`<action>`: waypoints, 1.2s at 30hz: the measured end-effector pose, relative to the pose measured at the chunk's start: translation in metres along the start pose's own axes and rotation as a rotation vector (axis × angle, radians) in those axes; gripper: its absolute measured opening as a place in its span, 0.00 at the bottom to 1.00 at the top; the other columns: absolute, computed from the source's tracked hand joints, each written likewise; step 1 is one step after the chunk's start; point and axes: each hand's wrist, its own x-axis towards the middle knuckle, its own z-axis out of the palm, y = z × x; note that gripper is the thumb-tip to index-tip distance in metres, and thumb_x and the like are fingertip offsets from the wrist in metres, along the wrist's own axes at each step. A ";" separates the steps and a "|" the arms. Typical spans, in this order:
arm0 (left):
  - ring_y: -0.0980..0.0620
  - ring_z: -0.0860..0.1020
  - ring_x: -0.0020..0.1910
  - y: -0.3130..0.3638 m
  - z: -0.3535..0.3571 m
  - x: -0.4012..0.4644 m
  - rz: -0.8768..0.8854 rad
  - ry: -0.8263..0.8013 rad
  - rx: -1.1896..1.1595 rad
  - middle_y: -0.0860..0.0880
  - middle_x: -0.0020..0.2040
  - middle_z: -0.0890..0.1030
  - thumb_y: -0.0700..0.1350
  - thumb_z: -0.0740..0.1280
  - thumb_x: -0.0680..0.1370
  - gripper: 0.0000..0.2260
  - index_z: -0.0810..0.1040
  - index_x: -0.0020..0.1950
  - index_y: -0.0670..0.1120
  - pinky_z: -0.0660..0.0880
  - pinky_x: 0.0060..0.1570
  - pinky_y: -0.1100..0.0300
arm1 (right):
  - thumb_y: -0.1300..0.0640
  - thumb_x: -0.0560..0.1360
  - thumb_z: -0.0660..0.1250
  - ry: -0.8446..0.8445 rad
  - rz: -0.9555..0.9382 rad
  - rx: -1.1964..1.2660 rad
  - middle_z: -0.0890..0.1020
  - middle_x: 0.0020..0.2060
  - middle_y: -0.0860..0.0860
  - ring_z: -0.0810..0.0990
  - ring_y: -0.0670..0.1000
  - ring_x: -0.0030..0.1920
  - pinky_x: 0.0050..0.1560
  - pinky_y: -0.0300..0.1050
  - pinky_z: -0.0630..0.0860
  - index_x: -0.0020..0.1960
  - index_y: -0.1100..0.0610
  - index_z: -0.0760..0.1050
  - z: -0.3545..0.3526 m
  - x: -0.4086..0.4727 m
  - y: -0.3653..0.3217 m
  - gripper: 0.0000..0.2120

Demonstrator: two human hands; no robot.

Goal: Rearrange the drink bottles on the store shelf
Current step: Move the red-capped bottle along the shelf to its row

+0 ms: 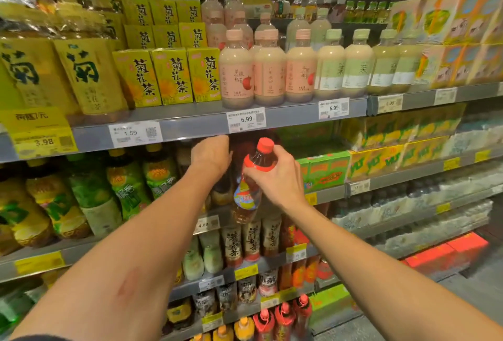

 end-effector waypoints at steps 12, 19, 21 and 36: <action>0.38 0.80 0.55 -0.011 0.014 -0.075 -0.051 0.324 -0.587 0.40 0.54 0.80 0.38 0.67 0.80 0.09 0.75 0.59 0.40 0.77 0.55 0.45 | 0.42 0.68 0.72 -0.052 -0.154 -0.103 0.84 0.55 0.52 0.82 0.61 0.56 0.49 0.50 0.75 0.60 0.48 0.73 0.012 0.010 -0.024 0.23; 0.41 0.80 0.57 -0.019 -0.015 -0.090 -0.079 0.370 -0.534 0.41 0.56 0.83 0.41 0.69 0.80 0.08 0.77 0.58 0.42 0.68 0.47 0.57 | 0.42 0.72 0.71 -0.055 -0.221 -0.150 0.81 0.61 0.54 0.80 0.64 0.59 0.54 0.53 0.75 0.67 0.53 0.70 0.001 0.007 -0.036 0.28; 0.38 0.79 0.58 -0.019 -0.030 -0.090 -0.061 0.378 -0.479 0.40 0.55 0.83 0.43 0.69 0.80 0.09 0.76 0.58 0.42 0.69 0.46 0.53 | 0.43 0.72 0.71 -0.088 -0.236 -0.185 0.80 0.63 0.54 0.80 0.65 0.59 0.54 0.55 0.75 0.69 0.53 0.67 0.001 0.005 -0.037 0.30; 0.37 0.78 0.57 -0.051 -0.063 -0.112 -0.093 0.275 -0.302 0.41 0.55 0.81 0.48 0.69 0.80 0.12 0.76 0.60 0.45 0.76 0.53 0.47 | 0.45 0.76 0.71 -0.274 0.031 -0.205 0.75 0.67 0.58 0.75 0.64 0.66 0.58 0.55 0.72 0.68 0.60 0.67 0.055 0.007 -0.046 0.29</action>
